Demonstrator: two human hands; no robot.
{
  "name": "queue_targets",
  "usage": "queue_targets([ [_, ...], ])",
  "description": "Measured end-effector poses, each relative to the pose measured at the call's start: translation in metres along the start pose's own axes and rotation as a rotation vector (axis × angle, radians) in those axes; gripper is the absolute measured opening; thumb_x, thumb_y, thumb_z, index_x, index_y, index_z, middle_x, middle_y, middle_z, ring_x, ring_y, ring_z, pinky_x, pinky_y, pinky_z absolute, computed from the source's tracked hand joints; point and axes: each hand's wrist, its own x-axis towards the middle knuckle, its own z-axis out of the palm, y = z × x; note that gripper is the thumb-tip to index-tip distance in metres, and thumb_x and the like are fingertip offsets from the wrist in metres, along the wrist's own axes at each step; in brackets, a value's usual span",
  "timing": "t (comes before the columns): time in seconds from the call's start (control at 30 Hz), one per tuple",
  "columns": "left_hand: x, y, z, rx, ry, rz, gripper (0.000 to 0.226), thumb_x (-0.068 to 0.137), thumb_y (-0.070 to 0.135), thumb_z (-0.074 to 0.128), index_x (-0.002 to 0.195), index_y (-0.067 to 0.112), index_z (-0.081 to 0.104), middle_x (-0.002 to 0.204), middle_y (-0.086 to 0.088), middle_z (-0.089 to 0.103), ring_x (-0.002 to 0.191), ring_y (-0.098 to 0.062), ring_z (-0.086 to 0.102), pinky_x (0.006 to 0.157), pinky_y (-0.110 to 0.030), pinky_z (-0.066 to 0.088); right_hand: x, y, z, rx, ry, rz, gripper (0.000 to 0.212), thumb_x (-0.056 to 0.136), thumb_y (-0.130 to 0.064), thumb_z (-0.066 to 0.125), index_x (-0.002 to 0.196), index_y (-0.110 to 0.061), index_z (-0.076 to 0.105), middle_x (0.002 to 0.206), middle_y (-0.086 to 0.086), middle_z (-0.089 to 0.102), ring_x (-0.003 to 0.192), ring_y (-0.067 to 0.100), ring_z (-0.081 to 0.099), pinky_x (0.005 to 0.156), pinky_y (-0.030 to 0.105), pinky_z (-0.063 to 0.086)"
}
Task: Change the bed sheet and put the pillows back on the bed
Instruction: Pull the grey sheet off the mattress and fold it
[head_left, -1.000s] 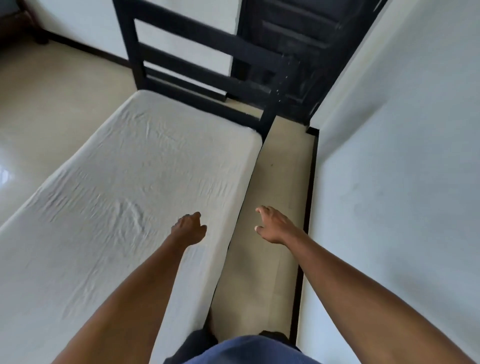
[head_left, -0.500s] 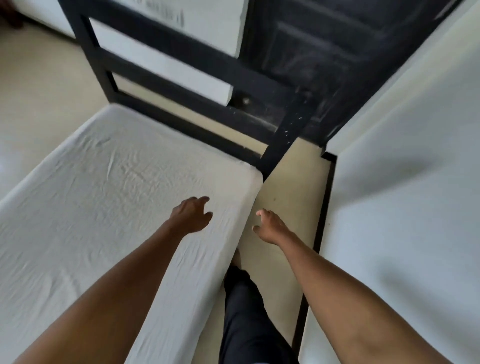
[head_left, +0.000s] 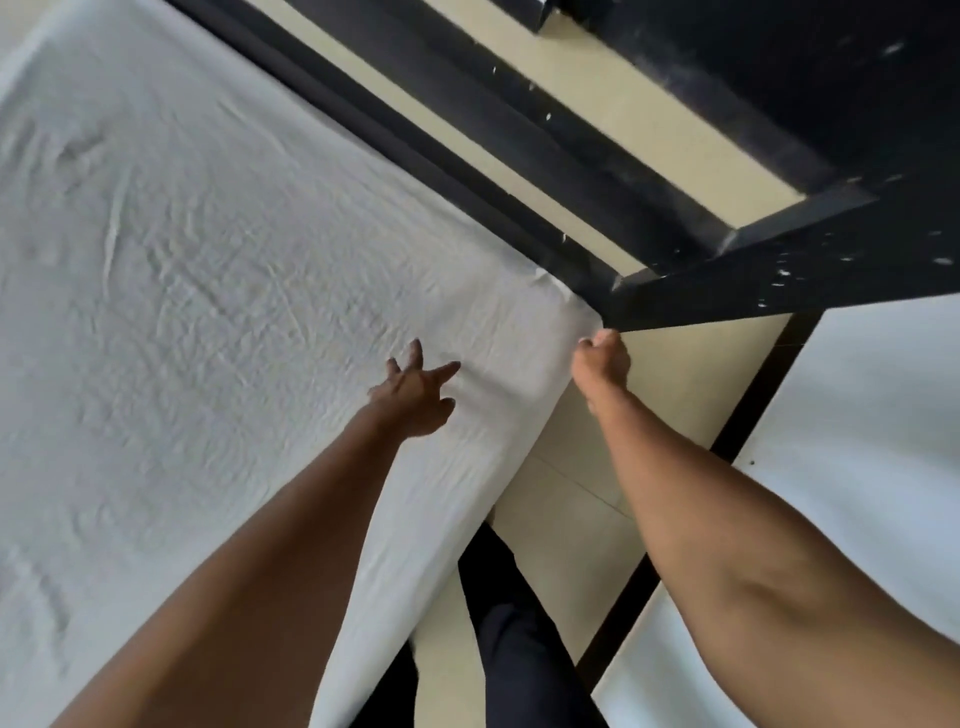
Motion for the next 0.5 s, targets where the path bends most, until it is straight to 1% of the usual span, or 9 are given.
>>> queue_targets([
  [0.07, 0.026, -0.005, 0.014, -0.021, -0.078, 0.007, 0.072, 0.099, 0.042, 0.057, 0.159, 0.044, 0.018, 0.165, -0.015, -0.026, 0.149, -0.052, -0.017, 0.122, -0.064, 0.008, 0.023, 0.004, 0.018, 0.072, 0.068, 0.064, 0.043, 0.102, -0.026, 0.054, 0.136, 0.0, 0.054, 0.141, 0.022, 0.057, 0.127, 0.04, 0.057, 0.103, 0.043, 0.049],
  [0.1, 0.036, -0.007, 0.023, -0.029, -0.095, 0.007, 0.077, 0.097, 0.044, 0.06, 0.16, 0.041, 0.016, 0.163, -0.018, -0.029, 0.147, -0.05, -0.026, 0.121, -0.066, 0.001, 0.033, 0.009, 0.027, 0.1, 0.089, 0.094, 0.046, 0.101, -0.032, 0.057, 0.135, -0.002, 0.056, 0.139, 0.021, 0.059, 0.125, 0.04, 0.058, 0.103, 0.045, 0.05],
  [0.17, 0.047, -0.008, 0.035, 0.027, -0.074, 0.025, 0.084, 0.093, 0.05, 0.061, 0.161, 0.036, 0.014, 0.161, -0.024, -0.029, 0.145, -0.043, -0.036, 0.117, -0.072, -0.004, 0.043, 0.017, 0.04, 0.169, 0.161, 0.156, 0.043, 0.097, -0.041, 0.064, 0.124, -0.007, 0.065, 0.128, 0.016, 0.067, 0.116, 0.038, 0.063, 0.099, 0.045, 0.054],
  [0.2, 0.05, -0.008, 0.037, 0.055, -0.065, 0.047, 0.084, 0.094, 0.05, 0.061, 0.162, 0.033, 0.015, 0.162, -0.026, -0.027, 0.145, -0.041, -0.037, 0.116, -0.073, -0.005, 0.046, 0.018, 0.043, 0.216, 0.213, 0.184, 0.038, 0.096, -0.042, 0.066, 0.115, -0.009, 0.07, 0.121, 0.014, 0.071, 0.111, 0.035, 0.066, 0.097, 0.043, 0.055],
  [0.27, 0.052, -0.01, 0.035, 0.045, -0.06, 0.086, 0.078, 0.097, 0.043, 0.059, 0.162, 0.029, 0.018, 0.163, -0.029, -0.02, 0.146, -0.038, -0.035, 0.117, -0.071, -0.006, 0.05, 0.018, 0.045, 0.297, 0.304, 0.233, 0.027, 0.097, -0.034, 0.067, 0.105, -0.01, 0.075, 0.112, 0.012, 0.074, 0.105, 0.032, 0.069, 0.093, 0.036, 0.055],
  [0.33, 0.055, -0.012, 0.032, 0.007, -0.058, 0.087, 0.074, 0.099, 0.041, 0.058, 0.161, 0.028, 0.02, 0.163, -0.03, -0.018, 0.146, -0.038, -0.036, 0.117, -0.07, -0.007, 0.053, 0.017, 0.042, 0.263, 0.32, 0.239, 0.025, 0.098, -0.027, 0.066, 0.107, -0.006, 0.076, 0.113, 0.013, 0.074, 0.107, 0.032, 0.069, 0.09, 0.031, 0.052],
  [0.4, 0.058, -0.014, 0.036, 0.009, -0.048, 0.104, 0.074, 0.098, 0.042, 0.058, 0.161, 0.028, 0.022, 0.164, -0.03, -0.014, 0.146, -0.037, -0.036, 0.116, -0.072, -0.006, 0.053, 0.017, 0.038, 0.218, 0.348, 0.213, 0.026, 0.098, -0.027, 0.066, 0.107, -0.005, 0.076, 0.115, 0.012, 0.074, 0.109, 0.032, 0.068, 0.09, 0.033, 0.051],
  [0.47, 0.06, -0.016, 0.041, -0.007, -0.028, 0.109, 0.074, 0.096, 0.043, 0.06, 0.16, 0.029, 0.024, 0.164, -0.03, -0.011, 0.148, -0.037, -0.033, 0.116, -0.072, -0.005, 0.041, 0.016, 0.035, 0.224, 0.387, 0.162, 0.022, 0.097, -0.024, 0.068, 0.103, -0.006, 0.076, 0.113, 0.011, 0.074, 0.107, 0.03, 0.068, 0.085, 0.031, 0.05],
  [0.5, 0.058, -0.018, 0.039, -0.038, -0.023, 0.102, 0.074, 0.096, 0.043, 0.061, 0.16, 0.031, 0.026, 0.165, -0.028, -0.012, 0.149, -0.039, -0.03, 0.118, -0.07, -0.004, 0.031, 0.015, 0.034, 0.217, 0.412, 0.125, 0.019, 0.097, -0.022, 0.068, 0.102, -0.005, 0.076, 0.112, 0.011, 0.074, 0.105, 0.029, 0.068, 0.082, 0.029, 0.048],
])
